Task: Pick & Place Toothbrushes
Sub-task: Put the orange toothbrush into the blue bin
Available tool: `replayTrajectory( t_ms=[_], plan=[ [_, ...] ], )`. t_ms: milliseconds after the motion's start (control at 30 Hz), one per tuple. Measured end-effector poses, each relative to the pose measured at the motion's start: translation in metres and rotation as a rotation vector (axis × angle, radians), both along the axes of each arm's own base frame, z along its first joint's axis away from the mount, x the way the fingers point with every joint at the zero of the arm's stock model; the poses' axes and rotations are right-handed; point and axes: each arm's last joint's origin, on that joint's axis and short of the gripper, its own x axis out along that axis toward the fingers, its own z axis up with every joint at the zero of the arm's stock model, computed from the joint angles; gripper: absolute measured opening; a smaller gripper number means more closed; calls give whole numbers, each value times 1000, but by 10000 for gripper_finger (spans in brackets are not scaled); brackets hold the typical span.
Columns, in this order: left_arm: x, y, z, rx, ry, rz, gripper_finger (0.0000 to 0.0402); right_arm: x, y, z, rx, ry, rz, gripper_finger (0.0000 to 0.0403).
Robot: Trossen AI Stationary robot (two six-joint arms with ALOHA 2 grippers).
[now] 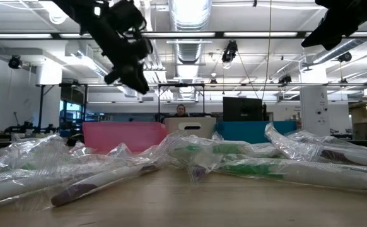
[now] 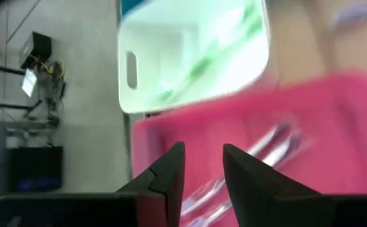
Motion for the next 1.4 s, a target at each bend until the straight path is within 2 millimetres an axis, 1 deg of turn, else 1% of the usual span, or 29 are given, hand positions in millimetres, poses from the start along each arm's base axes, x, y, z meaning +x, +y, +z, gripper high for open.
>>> replayTrajectory(
  t_ms=[100,200,267,400,533,700,900,1000,1100,1167,1267,1333,1400],
  plan=[
    [-2,-11,11,-75,-107,17,108,0,0,0,0,0,0,8],
    [-3,-23,19,-160,-192,-9,104,0,0,0,0,0,0,8],
    [-4,-29,23,-219,-235,-37,102,0,0,0,-8,2,3,8],
    [-4,-38,27,-353,-303,-42,98,0,0,0,-44,11,18,8],
    [2,-46,23,-414,-374,-37,94,0,0,0,-45,9,16,8],
    [10,-63,6,-403,-498,-129,94,10,-3,10,-116,-86,31,8],
    [13,-80,-3,-372,-705,-242,94,31,-8,34,-184,-333,20,8],
    [12,-84,-2,-352,-789,-282,94,44,-12,44,-173,-453,3,8],
    [12,-85,1,-336,-840,-300,94,61,-16,49,-180,-527,-2,8],
    [12,-85,4,-334,-857,-302,94,74,-19,47,-200,-537,3,8],
    [13,-85,5,-334,-861,-303,94,94,-24,42,-198,-479,36,8],
    [12,-85,5,-334,-860,-302,94,107,-26,40,-164,-438,67,8],
    [12,-85,3,-337,-853,-300,94,120,-28,40,-93,-409,112,8]
  ],
)
